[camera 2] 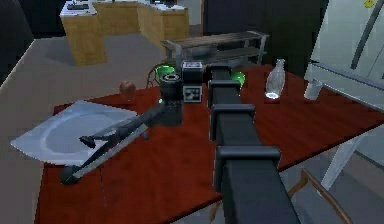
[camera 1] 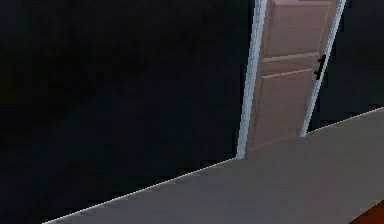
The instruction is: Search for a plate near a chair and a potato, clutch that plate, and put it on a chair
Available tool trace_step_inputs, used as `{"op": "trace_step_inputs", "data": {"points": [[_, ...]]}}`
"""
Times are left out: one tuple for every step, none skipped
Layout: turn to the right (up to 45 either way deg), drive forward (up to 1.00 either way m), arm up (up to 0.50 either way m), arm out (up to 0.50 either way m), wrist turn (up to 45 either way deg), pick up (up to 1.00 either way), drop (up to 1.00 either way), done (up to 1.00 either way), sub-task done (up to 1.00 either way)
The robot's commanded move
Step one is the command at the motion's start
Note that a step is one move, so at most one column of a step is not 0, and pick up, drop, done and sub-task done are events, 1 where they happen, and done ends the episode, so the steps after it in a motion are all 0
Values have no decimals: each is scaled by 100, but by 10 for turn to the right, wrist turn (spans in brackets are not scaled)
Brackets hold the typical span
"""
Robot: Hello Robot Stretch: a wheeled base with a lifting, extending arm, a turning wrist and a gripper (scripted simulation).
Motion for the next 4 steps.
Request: {"op": "trace_step_inputs", "data": {"points": [[0, 0, 0, 0, -330, 0, 0, 0, 0], [0, 0, 0, -22, 0, 0, 0, 0, 0], [-450, 0, 0, 0, 0, 0, 0, 0, 0], [-360, 0, 0, 0, 0, 0, 0, 0, 0]]}}
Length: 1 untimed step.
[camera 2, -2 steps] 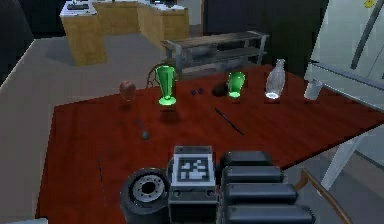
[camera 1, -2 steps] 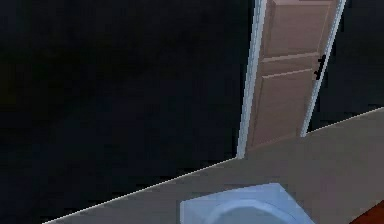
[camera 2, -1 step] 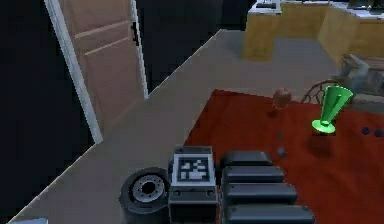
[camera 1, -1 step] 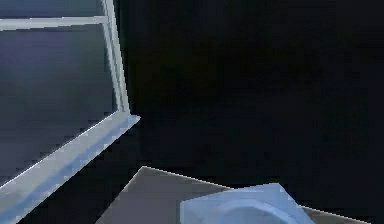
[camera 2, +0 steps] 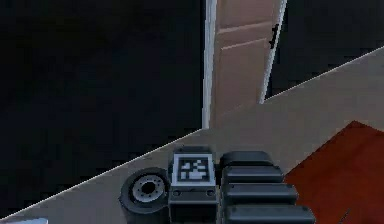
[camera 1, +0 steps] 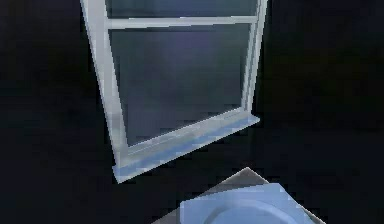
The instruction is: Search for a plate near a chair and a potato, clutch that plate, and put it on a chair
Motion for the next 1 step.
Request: {"op": "trace_step_inputs", "data": {"points": [[0, 20, 0, 0, 0, 0, 0, 0, 0]]}}
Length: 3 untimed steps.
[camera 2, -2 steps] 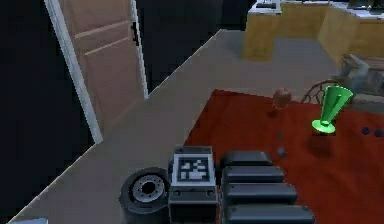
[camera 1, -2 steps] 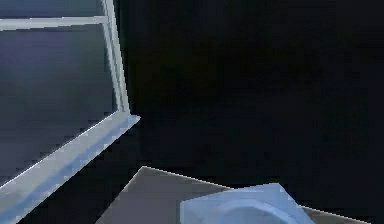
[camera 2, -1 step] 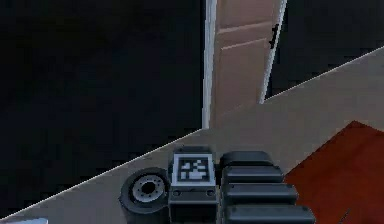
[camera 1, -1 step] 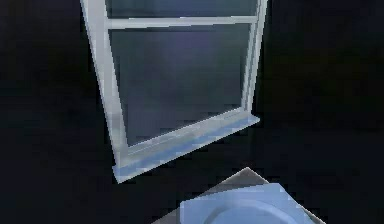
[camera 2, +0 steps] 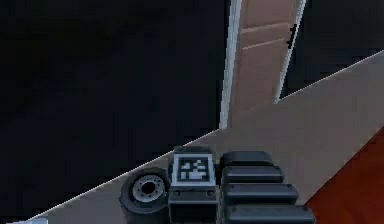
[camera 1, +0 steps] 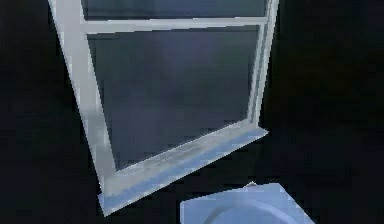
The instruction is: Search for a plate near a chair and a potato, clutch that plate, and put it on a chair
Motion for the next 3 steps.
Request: {"op": "trace_step_inputs", "data": {"points": [[-450, 0, 0, 0, 0, 0, 0, 0, 0], [-300, 0, 0, 0, 0, 0, 0, 0, 0], [0, 35, 0, 0, 0, 0, 0, 0, 0]]}}
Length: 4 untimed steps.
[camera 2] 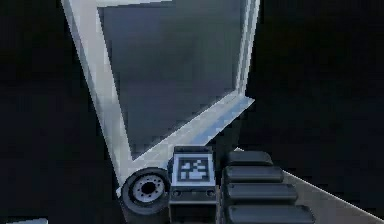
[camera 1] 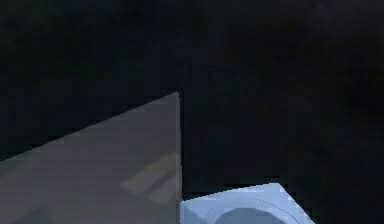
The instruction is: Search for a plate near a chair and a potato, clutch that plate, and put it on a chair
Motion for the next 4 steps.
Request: {"op": "trace_step_inputs", "data": {"points": [[-450, 0, 0, 0, 0, 0, 0, 0, 0], [-30, 0, 0, 0, 0, 0, 0, 0, 0], [0, 90, 0, 0, 0, 0, 0, 0, 0], [-450, 0, 0, 0, 0, 0, 0, 0, 0]]}}
